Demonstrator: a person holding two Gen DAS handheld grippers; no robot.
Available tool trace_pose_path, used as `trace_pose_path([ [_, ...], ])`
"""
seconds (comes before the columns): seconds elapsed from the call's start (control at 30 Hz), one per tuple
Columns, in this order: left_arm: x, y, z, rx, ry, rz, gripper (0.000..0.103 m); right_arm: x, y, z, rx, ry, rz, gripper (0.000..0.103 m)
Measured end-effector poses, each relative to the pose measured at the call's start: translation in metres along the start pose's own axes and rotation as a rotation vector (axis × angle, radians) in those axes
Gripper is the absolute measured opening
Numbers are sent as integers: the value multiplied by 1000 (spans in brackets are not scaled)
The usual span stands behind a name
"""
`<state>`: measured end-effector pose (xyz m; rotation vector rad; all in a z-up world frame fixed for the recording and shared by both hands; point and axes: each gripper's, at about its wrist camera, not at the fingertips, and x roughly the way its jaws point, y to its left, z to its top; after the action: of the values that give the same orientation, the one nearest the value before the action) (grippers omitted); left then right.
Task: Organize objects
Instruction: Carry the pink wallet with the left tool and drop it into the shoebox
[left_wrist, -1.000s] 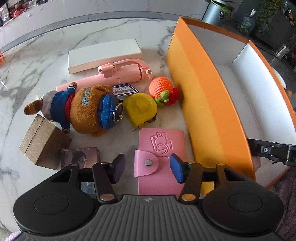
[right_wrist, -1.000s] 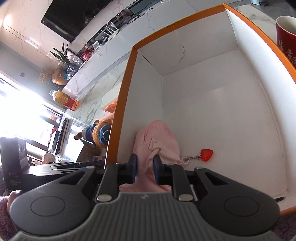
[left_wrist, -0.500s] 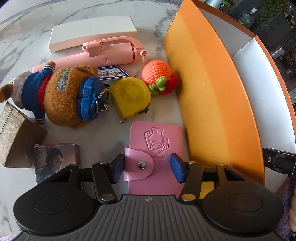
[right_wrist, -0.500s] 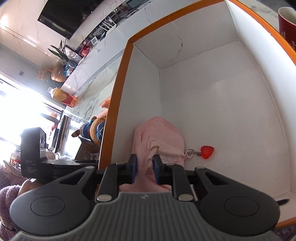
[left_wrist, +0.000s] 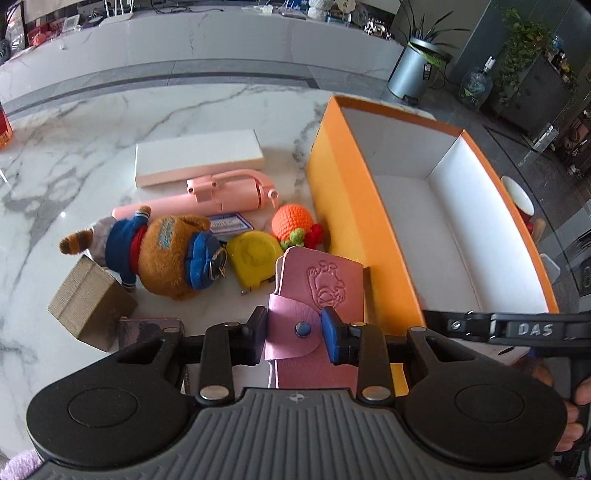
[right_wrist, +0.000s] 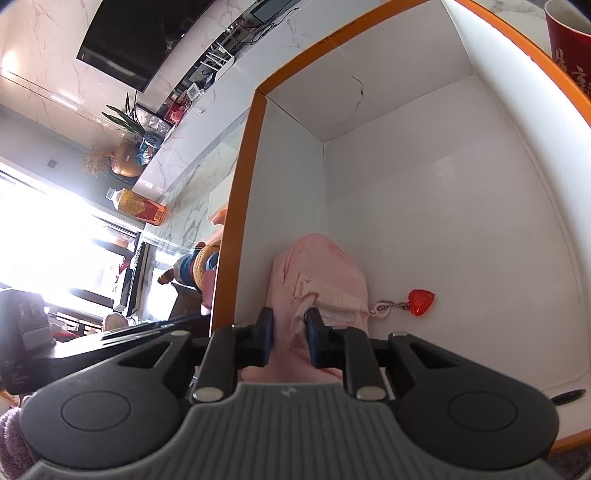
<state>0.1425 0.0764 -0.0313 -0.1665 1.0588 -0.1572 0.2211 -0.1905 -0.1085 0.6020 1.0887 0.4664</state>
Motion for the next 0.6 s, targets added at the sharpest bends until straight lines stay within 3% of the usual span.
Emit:
trace_pose_path([
  [0.2, -32, -9, 19, 2, -95, 8, 37, 5, -7, 1, 34, 24, 21, 23],
  [0.3, -41, -19, 27, 7, -125, -13, 37, 5, -3, 0, 22, 18, 11, 33],
  [0.5, -35, -48, 46, 22, -125, -86, 37, -3, 7, -3, -40, 21, -17, 37],
  [0.6, -18, -66, 55, 39, -105, -101, 37, -12, 13, -6, -98, 11, -27, 45],
])
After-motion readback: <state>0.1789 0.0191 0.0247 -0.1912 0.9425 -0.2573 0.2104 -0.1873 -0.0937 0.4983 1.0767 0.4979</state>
